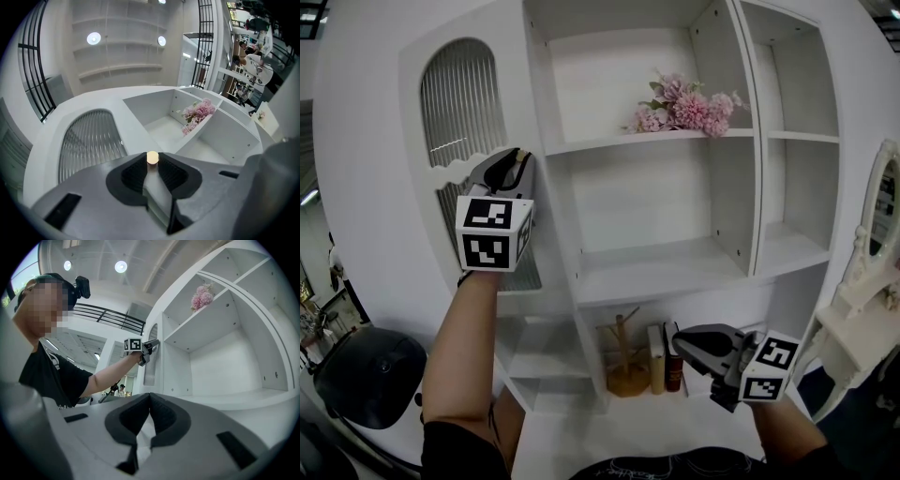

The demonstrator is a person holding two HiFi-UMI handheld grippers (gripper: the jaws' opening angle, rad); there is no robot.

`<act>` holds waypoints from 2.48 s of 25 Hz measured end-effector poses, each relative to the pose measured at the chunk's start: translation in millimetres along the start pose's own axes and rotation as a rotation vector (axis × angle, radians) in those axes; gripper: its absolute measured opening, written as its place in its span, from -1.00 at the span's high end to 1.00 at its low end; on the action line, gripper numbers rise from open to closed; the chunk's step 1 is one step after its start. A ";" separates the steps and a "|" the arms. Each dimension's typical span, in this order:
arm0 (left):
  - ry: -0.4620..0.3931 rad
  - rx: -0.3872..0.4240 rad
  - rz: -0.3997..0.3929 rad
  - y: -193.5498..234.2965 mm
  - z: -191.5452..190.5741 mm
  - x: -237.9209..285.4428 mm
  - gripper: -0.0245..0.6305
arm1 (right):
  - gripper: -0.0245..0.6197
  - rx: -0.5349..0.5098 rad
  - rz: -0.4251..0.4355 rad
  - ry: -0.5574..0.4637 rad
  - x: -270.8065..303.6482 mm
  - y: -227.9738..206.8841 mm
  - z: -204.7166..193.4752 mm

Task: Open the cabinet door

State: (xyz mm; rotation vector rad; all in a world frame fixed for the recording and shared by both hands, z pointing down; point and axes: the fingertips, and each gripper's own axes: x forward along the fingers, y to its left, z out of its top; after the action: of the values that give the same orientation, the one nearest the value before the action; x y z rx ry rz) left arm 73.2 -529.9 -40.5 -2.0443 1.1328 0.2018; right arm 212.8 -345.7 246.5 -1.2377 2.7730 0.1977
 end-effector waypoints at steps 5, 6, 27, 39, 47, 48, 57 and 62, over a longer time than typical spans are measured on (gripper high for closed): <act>0.011 -0.006 -0.006 -0.5 1.9 -3.5 0.70 | 0.90 0.008 0.012 0.004 -9.9 0.2 -4.0; 0.013 -0.009 -0.007 -0.2 2.5 -4.6 0.70 | 0.90 0.009 0.016 0.005 -11.3 0.5 -5.1; -0.019 -0.107 -0.072 10.9 29.4 -55.8 0.70 | 0.90 0.030 0.109 0.011 -7.5 39.8 -21.5; -0.059 -0.135 -0.135 18.6 40.5 -79.0 0.70 | 0.90 0.032 0.099 0.008 16.4 76.8 -13.9; -0.087 -0.172 -0.175 24.9 46.0 -96.4 0.70 | 0.90 0.039 0.087 0.006 34.2 100.7 -13.1; -0.090 -0.175 -0.180 26.2 47.1 -99.1 0.70 | 0.90 0.037 0.086 0.006 36.5 104.1 -12.5; -0.135 -0.202 -0.231 36.7 54.5 -124.5 0.70 | 0.90 0.033 0.064 0.015 52.5 132.1 -15.1; -0.162 -0.225 -0.258 44.0 58.3 -136.5 0.70 | 0.90 0.027 0.050 0.023 60.0 146.7 -14.7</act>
State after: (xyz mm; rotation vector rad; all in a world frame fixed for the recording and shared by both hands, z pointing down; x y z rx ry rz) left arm -28.9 -413.6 -40.3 -2.3022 0.7671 0.3723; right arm 62.9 -295.0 264.0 -1.1726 2.8188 0.1495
